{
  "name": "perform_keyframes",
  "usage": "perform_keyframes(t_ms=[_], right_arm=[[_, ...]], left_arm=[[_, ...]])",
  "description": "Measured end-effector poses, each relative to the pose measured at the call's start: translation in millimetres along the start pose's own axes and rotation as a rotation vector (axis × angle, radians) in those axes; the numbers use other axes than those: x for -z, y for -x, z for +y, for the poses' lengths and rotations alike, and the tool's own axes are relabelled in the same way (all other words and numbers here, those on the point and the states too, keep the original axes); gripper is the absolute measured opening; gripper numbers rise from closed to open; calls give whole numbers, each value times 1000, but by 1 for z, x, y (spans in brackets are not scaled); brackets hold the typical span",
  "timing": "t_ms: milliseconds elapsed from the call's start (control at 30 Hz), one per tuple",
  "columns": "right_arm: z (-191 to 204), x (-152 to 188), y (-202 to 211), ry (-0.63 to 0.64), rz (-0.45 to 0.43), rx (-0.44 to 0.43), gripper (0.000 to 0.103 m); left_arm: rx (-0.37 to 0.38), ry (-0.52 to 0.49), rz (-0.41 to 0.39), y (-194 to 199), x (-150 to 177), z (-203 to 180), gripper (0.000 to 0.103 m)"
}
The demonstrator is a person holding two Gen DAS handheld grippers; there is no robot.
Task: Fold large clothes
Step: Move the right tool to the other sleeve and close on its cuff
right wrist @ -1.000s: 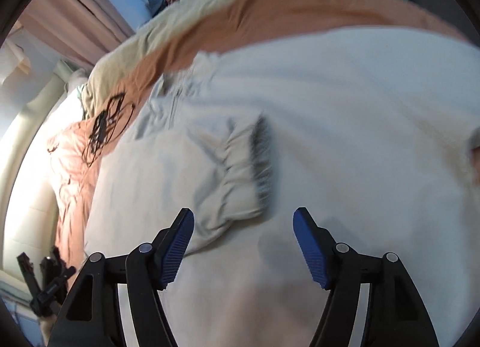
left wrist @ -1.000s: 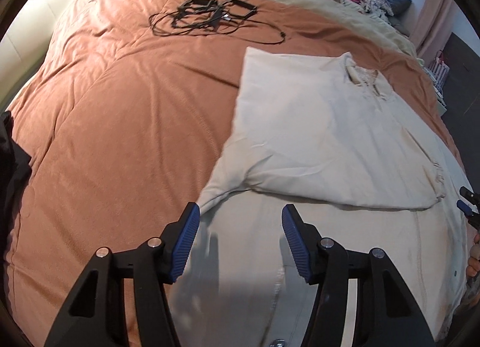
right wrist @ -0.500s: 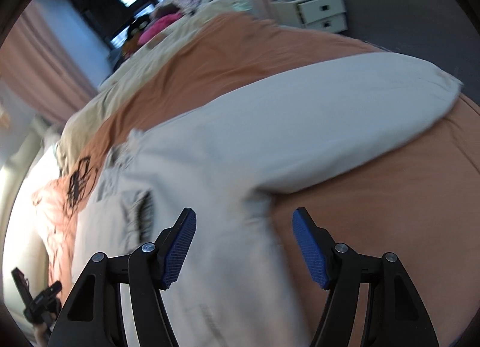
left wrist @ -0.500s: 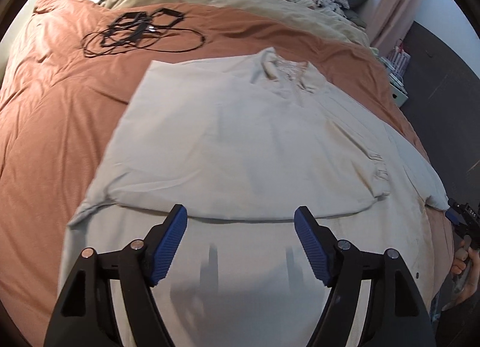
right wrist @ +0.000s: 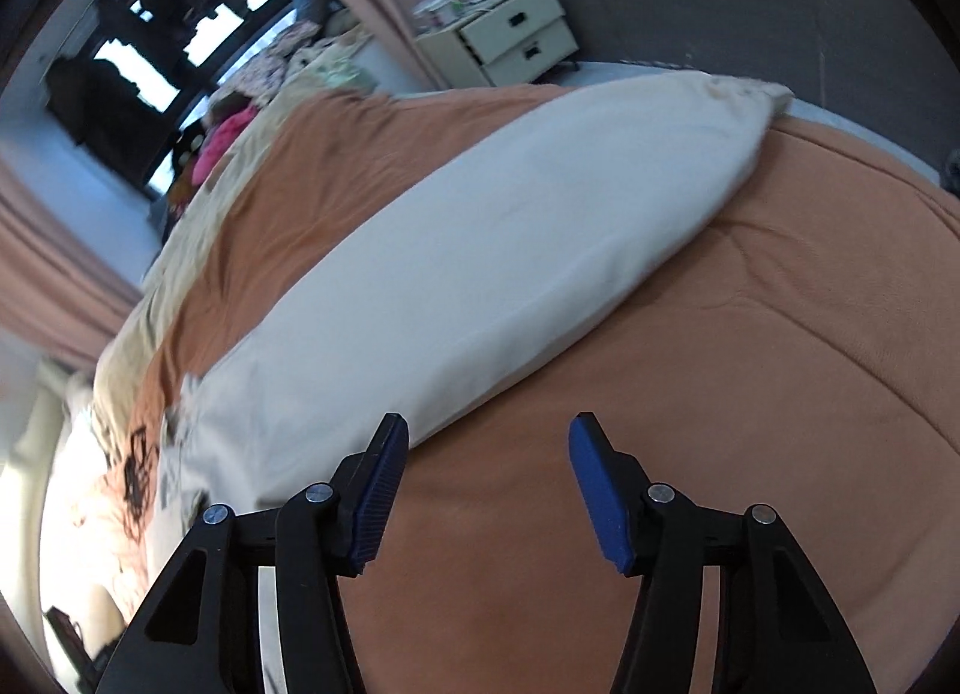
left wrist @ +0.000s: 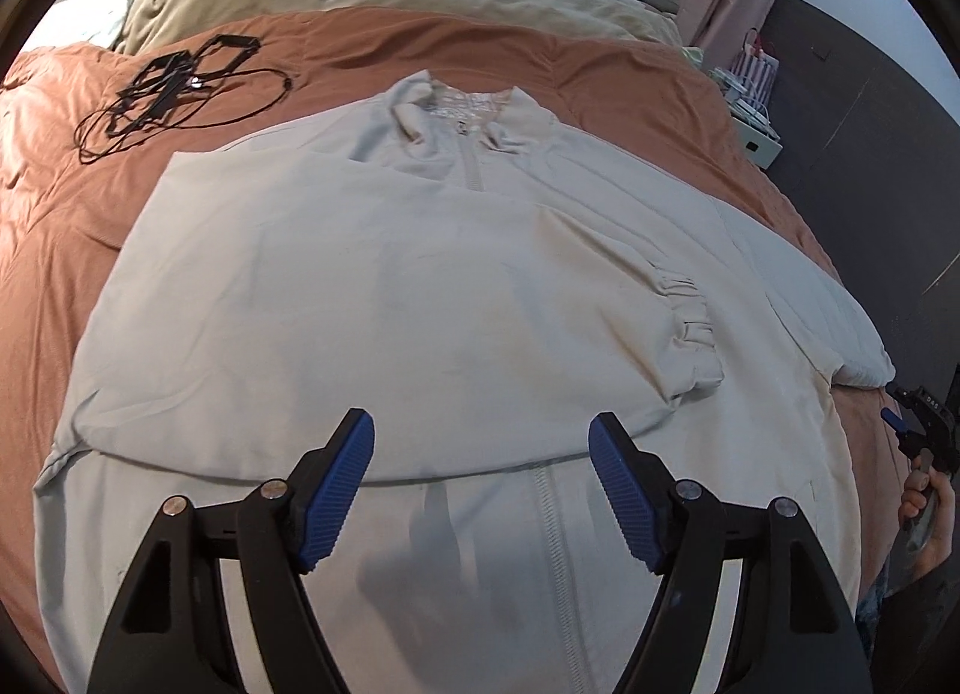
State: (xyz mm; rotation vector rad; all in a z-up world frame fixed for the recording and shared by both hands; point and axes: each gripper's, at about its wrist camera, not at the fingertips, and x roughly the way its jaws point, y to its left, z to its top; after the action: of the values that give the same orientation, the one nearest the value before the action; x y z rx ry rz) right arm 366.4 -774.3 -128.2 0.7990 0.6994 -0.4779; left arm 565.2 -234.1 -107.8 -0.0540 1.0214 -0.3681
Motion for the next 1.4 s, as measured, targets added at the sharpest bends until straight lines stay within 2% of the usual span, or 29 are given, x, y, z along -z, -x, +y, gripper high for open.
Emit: perform_keyframes(t_ms=[133,233,300,433,467,500,533,667,867,1100,1400], right_arm=[[-17,-10,-12,-47,0,-7,57],[-26,-16,-26,-72,8,0,51],[-34,-18,-34,-104,8,-4,41],[-43,-25,-41,-147,-12,-20,33],[-43,-27,-43,-145,-15,-16,27],[-43,-31,-45,-136,-16,0,11],[-43,-34,-46,-128,-13,8,7],[-32,-42,-29,-80,-56,-20,4],[19,-58,19,49,-149,-75,4],[96,-60,58,181,-193,-162,4],[206,-17,71,347,-152,-307,3]], left_arm=[[0,-15,4,-15,-4,-15,75],[-2,-20,6,-26,-6,-25,75],[-2,-24,12,-33,-7,-30,75],[-9,-46,32,-47,-8,-41,75],[-10,-51,36,-51,-8,-44,75],[-8,-54,41,-54,-8,-46,75],[-5,-54,45,-56,-8,-48,75],[15,-67,52,-60,-3,-54,75],[24,-51,45,-48,0,-46,75],[27,-21,0,-15,-2,-22,75],[15,23,-44,23,-1,19,75]])
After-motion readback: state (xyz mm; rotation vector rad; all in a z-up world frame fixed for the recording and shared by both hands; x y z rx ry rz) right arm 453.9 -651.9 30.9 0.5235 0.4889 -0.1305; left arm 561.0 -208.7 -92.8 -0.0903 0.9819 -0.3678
